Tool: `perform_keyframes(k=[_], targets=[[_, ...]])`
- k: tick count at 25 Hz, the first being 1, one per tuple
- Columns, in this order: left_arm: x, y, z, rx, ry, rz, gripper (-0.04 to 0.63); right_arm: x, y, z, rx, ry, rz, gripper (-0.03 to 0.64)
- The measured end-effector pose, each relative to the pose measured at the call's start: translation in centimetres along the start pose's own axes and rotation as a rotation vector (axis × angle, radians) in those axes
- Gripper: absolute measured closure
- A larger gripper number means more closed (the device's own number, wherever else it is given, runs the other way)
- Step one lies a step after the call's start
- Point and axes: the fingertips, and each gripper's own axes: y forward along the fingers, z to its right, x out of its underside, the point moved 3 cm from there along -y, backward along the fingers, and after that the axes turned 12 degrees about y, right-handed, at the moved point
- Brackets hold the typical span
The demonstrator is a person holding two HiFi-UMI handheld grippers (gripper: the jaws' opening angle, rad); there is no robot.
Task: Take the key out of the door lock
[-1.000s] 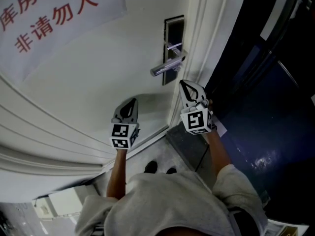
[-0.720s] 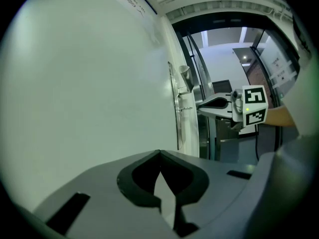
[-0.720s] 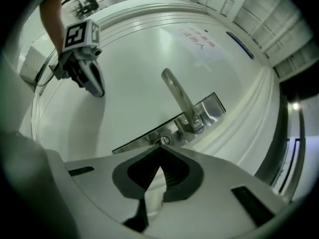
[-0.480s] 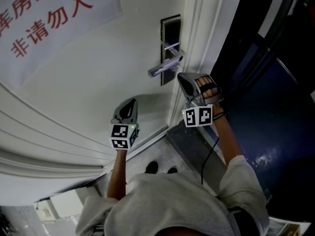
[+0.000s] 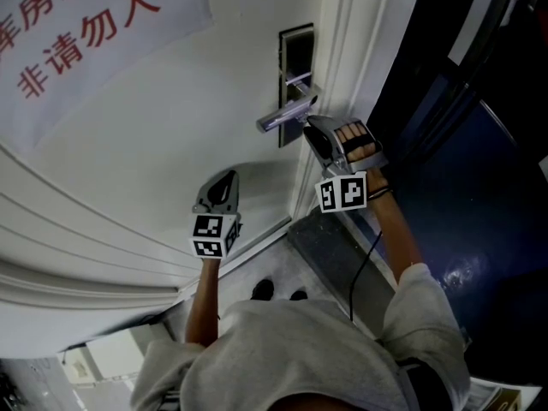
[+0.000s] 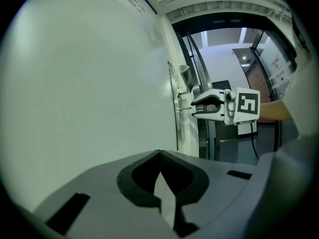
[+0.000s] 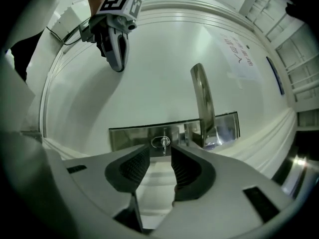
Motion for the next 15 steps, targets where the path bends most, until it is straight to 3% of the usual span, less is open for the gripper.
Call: perform_keyframes(k=[10,15], targets=[[0.5,-0.6,-0.5,-0.014,-0.011,-0.009,0.578,-0.4,2.1,0.0,0.03,-0.029,-0.003,0.518],[0.6,-0.7,-0.7,-0.019,-0.012,-0.01,0.578,-0.5,2.4,0.2,0.065,-0.059,0.013,0.578]])
